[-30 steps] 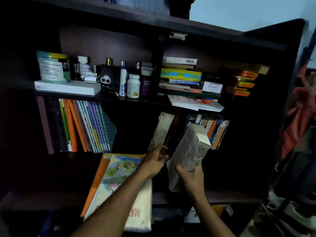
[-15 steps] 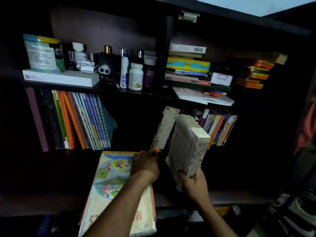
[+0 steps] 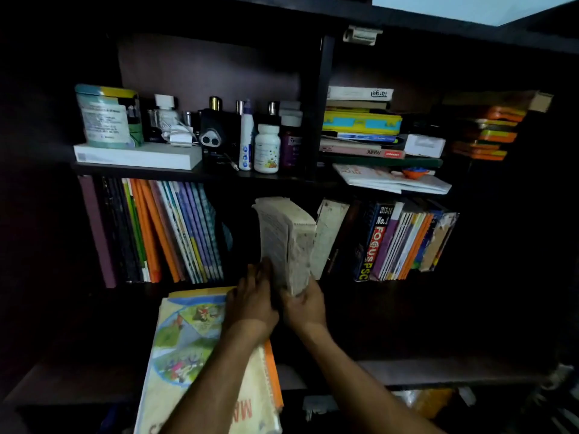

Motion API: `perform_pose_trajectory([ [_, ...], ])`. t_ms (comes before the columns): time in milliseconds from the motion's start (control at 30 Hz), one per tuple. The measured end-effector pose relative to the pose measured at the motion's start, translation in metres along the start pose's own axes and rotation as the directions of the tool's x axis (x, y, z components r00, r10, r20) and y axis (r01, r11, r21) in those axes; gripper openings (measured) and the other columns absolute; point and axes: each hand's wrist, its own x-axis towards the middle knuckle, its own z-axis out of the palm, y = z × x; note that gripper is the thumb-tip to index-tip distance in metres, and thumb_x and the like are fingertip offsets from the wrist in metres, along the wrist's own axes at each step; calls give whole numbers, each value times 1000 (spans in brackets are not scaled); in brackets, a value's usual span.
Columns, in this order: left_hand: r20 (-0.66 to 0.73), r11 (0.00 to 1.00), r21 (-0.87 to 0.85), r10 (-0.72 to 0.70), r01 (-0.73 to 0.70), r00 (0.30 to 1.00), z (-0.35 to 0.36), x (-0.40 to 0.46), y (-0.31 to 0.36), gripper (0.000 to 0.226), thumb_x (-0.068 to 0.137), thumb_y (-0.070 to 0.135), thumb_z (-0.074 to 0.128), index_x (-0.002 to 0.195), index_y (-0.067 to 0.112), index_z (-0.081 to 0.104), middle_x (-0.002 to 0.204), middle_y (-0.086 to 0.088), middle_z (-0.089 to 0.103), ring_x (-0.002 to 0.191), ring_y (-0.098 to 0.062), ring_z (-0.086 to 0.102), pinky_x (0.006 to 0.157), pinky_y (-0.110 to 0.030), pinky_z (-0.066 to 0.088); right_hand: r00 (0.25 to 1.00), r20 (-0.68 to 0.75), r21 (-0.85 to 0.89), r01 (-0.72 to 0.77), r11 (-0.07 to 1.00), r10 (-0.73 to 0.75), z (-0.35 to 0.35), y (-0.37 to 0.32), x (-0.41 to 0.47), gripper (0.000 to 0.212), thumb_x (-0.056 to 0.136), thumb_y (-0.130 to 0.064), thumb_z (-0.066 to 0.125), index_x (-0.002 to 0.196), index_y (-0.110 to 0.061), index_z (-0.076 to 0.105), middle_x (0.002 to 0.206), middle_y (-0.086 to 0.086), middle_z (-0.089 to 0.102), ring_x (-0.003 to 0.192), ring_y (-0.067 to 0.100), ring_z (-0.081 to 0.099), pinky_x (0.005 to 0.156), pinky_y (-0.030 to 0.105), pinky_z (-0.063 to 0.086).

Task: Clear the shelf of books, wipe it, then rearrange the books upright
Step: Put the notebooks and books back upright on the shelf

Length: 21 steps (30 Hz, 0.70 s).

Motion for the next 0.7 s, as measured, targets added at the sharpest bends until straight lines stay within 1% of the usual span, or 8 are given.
perform_pose_trajectory([
  [100, 40, 999, 29, 36, -37, 999, 4, 2, 0, 90, 93, 35, 55, 161, 26, -3, 169, -3, -2, 153, -27, 14, 117, -43, 23, 997, -83, 10, 9, 1000, -8, 12, -2, 34, 46, 81, -16, 70, 124, -25, 59, 105, -5, 70, 91, -13, 63, 83, 15, 48],
  [200, 26, 994, 48, 93, -94, 995, 9, 5, 0, 85, 91, 38, 54, 159, 38, 4, 164, 2, 27, 142, -24, 39, 109, -44, 30, 979, -200, -69, -64, 996, 49, 20, 4, 49, 67, 86, -19, 72, 146, -10, 44, 130, 13, 54, 120, 20, 56, 93, 17, 38],
  [267, 20, 990, 80, 113, -114, 993, 12, 6, -1, 73, 91, 38, 52, 156, 39, 18, 156, 7, 40, 140, -22, 42, 108, -44, 31, 982, -189, -225, -50, 973, 6, 21, 14, 48, 78, 86, -23, 75, 152, -13, 35, 134, 13, 43, 123, 26, 44, 97, 24, 35],
  [333, 15, 988, 96, 116, -117, 993, 13, 7, -2, 60, 91, 38, 51, 149, 37, 32, 148, 9, 48, 138, -20, 43, 108, -43, 31, 983, -171, -311, 6, 951, -63, 20, 22, 46, 74, 82, -33, 79, 144, -21, 40, 128, 9, 46, 119, 25, 43, 97, 34, 40],
  [433, 27, 988, 105, 108, -110, 994, 14, 9, -1, 54, 92, 37, 50, 144, 37, 36, 142, 11, 53, 135, -19, 45, 106, -43, 30, 982, -175, -191, 40, 981, -74, 19, 29, 47, 65, 71, -51, 84, 118, -32, 43, 114, 2, 58, 107, 19, 60, 89, 37, 53],
  [533, 54, 983, 157, 83, -91, 995, 12, 8, 2, 58, 95, 35, 48, 150, 35, 31, 142, 9, 54, 135, -19, 45, 107, -44, 29, 983, -175, -135, 33, 990, -56, 12, 35, 45, 58, 67, -55, 85, 101, -35, 43, 92, -2, 60, 83, 11, 62, 73, 35, 55],
  [600, 72, 980, 178, 81, -93, 994, 11, 8, 4, 63, 95, 34, 47, 154, 35, 24, 145, 8, 52, 138, -20, 42, 109, -45, 27, 983, -166, -155, 53, 987, -79, 6, 39, 40, 49, 71, -51, 84, 92, -30, 45, 74, -2, 51, 64, 9, 51, 62, 37, 48],
  [700, 75, 981, 164, 90, -102, 993, 10, 10, 4, 75, 94, 34, 48, 158, 35, 10, 149, 7, 48, 139, -20, 40, 108, -45, 26, 985, -133, -256, 75, 964, -112, 6, 38, 37, 41, 83, -50, 77, 89, -28, 43, 74, 2, 55, 65, 15, 54, 59, 39, 46],
])
